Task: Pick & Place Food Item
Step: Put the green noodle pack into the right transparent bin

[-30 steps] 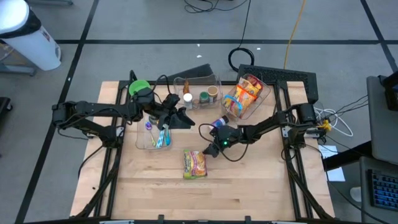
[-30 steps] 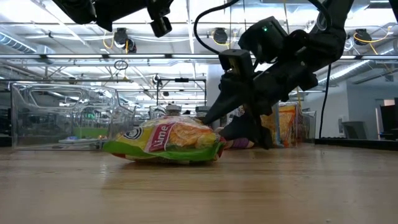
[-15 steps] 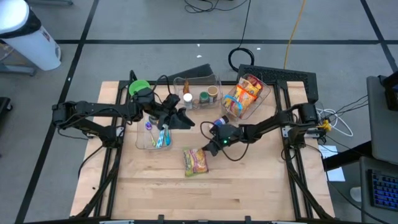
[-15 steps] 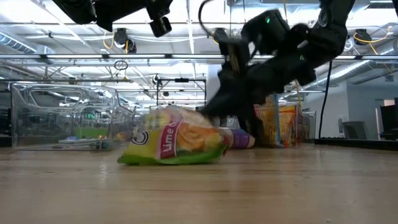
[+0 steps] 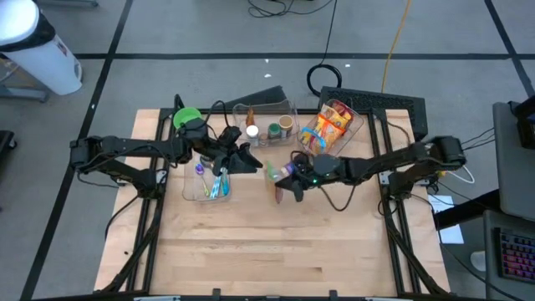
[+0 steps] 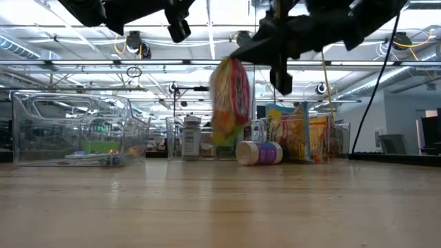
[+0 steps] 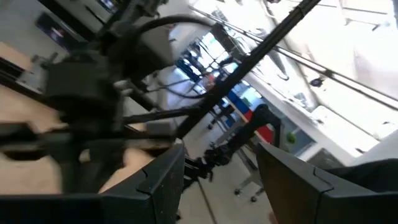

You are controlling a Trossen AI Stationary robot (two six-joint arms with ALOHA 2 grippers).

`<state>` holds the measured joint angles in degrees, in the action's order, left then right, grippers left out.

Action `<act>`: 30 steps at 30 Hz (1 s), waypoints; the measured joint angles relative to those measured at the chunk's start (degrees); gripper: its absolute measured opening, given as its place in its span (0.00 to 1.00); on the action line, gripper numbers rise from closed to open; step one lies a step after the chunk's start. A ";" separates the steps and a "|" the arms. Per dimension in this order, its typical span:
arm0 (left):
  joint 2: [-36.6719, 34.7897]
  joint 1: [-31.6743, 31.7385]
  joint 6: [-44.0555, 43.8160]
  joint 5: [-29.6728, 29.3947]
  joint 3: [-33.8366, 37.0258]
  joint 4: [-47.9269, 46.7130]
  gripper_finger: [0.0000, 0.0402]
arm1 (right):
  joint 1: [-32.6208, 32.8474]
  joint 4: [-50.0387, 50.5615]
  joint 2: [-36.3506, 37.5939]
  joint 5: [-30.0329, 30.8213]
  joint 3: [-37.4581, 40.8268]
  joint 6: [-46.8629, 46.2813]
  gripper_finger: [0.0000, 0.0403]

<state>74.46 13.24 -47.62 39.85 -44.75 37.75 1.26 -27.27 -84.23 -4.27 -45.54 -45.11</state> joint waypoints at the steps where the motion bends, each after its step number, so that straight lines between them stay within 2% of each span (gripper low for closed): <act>1: 0.00 0.11 0.78 -0.68 0.00 -0.27 0.52 | 0.11 0.77 1.13 0.33 0.00 0.65 0.00; 5: -0.01 0.93 3.92 -2.82 0.00 -0.58 0.52 | 0.98 4.04 4.47 2.82 0.00 2.29 0.00; 10: -0.02 3.02 6.83 -2.97 -2.31 -4.03 0.52 | 1.50 4.02 6.72 2.81 0.00 2.48 0.00; 14: -0.02 4.20 14.95 -2.84 -8.53 -16.53 0.52 | 1.48 5.07 7.14 2.83 -1.02 2.97 0.00; 17: -0.02 5.16 22.93 -3.76 -13.53 -28.39 0.52 | 1.48 9.61 7.10 2.66 -4.38 5.42 0.00; 20: -0.02 6.59 27.65 -4.53 -16.46 -35.96 0.52 | 1.48 14.96 7.15 2.62 -8.90 9.43 0.00; 24: -0.02 8.69 28.10 -2.06 -17.57 -37.86 0.52 | 1.46 19.32 7.13 2.55 -14.01 13.72 0.00; 30: 0.24 9.72 30.43 -0.90 -17.57 -38.39 0.52 | 1.36 19.75 7.15 1.35 -18.00 17.04 0.00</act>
<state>74.70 22.96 -17.18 38.95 -62.33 -0.64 2.62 -7.52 -77.08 -2.92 -63.54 -28.07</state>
